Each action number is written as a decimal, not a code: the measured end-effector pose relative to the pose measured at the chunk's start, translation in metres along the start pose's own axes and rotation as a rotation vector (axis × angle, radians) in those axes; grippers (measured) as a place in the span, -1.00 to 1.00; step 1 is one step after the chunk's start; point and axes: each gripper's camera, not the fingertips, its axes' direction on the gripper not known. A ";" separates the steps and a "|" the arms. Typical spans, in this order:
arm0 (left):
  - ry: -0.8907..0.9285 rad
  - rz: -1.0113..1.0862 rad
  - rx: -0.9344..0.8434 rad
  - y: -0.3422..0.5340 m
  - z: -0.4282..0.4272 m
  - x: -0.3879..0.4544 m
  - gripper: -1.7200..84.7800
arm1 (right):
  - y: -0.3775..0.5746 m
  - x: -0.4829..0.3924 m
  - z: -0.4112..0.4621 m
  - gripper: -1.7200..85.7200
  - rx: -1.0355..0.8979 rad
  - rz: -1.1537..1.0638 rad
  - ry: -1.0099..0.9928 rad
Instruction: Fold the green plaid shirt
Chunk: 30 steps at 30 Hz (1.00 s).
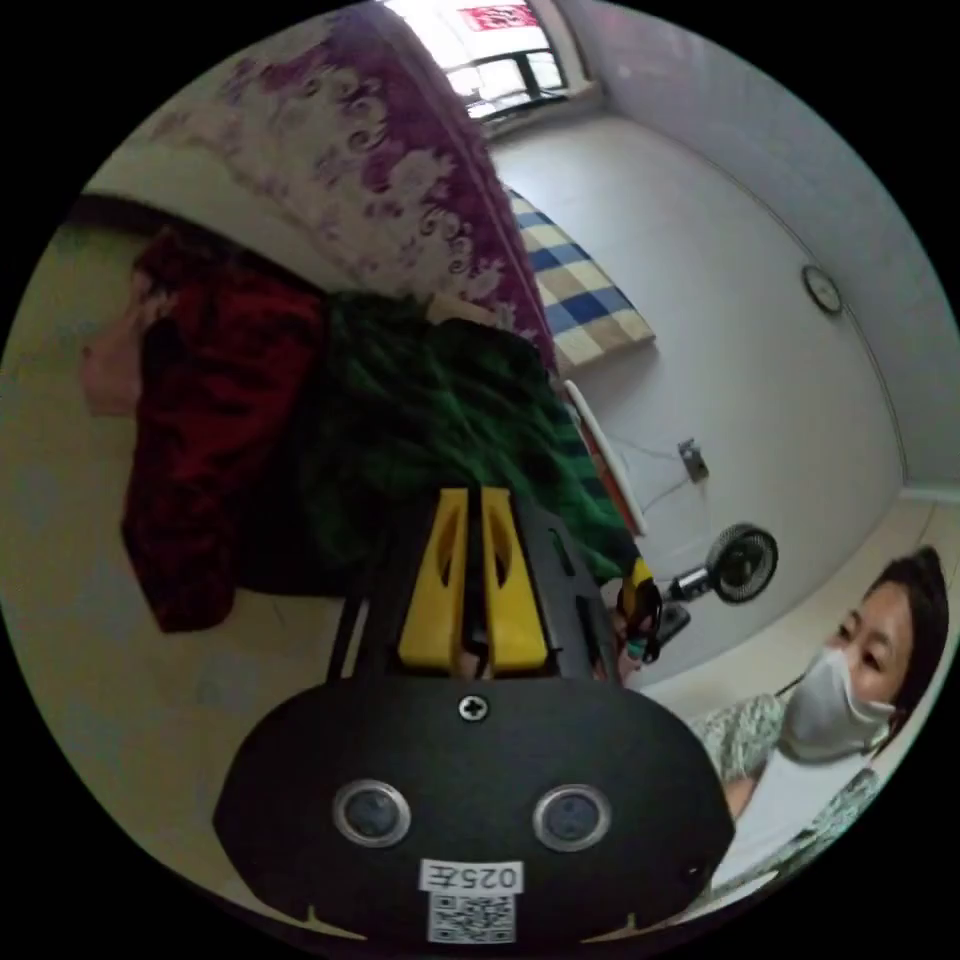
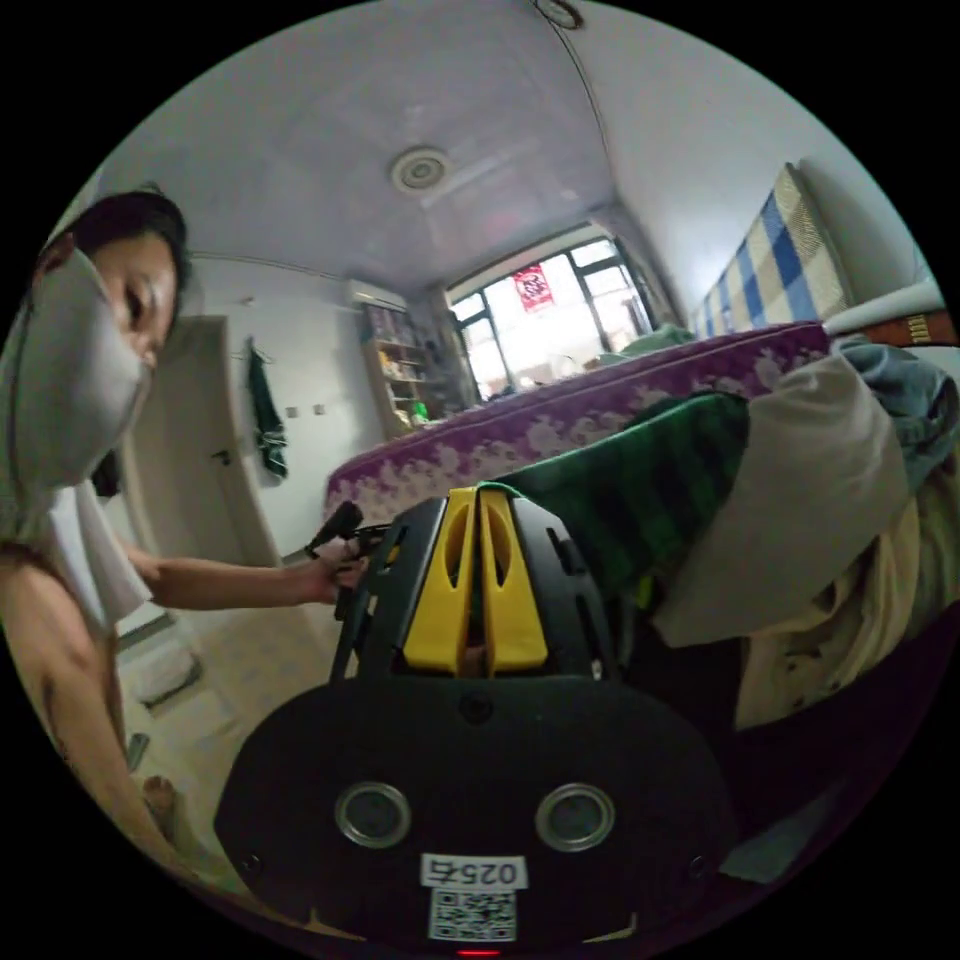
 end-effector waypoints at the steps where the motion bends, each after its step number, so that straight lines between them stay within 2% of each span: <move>1: 0.010 0.047 0.012 0.014 -0.036 0.025 -1.00 | -0.008 -0.014 -0.003 -0.98 0.046 0.004 -0.092; 5: -0.051 0.281 0.130 0.069 -0.152 0.129 -1.00 | -0.048 -0.065 0.003 -0.98 0.158 -0.060 -0.332; 7: -0.163 0.437 0.235 0.117 -0.218 0.199 -0.99 | -0.078 -0.098 0.018 -0.98 0.196 -0.128 -0.428; 10: -0.315 0.573 0.304 0.176 -0.280 0.271 -0.99 | -0.110 -0.135 0.043 -0.98 0.200 -0.206 -0.513; 14: -0.604 0.561 0.339 0.225 -0.336 0.317 -0.99 | -0.119 -0.171 0.114 -0.98 0.059 -0.224 -0.539; 17: -0.741 0.362 0.273 0.242 -0.372 0.275 -0.97 | -0.089 -0.186 0.220 -0.98 -0.182 -0.213 -0.510; 20: -0.771 0.201 0.242 0.272 -0.396 0.167 -0.92 | -0.007 -0.173 0.349 -0.96 -0.408 -0.123 -0.502; 22: -0.802 -0.020 0.204 0.310 -0.409 0.043 -0.86 | 0.090 -0.155 0.456 -0.89 -0.722 -0.041 -0.472; 23: -0.806 -0.105 0.211 0.323 -0.414 0.012 -0.84 | 0.115 -0.149 0.477 -0.86 -0.798 -0.007 -0.453; 25: -0.806 -0.425 0.257 0.384 -0.437 -0.086 -0.79 | 0.193 -0.126 0.526 -0.78 -0.995 0.140 -0.434; 27: -0.800 -0.549 0.346 0.427 -0.457 -0.107 -0.77 | 0.222 -0.115 0.531 -0.73 -1.002 0.217 -0.422; 30: -0.906 -0.453 0.409 0.464 -0.489 -0.065 -0.74 | 0.240 -0.109 0.520 -0.66 -0.980 0.262 -0.420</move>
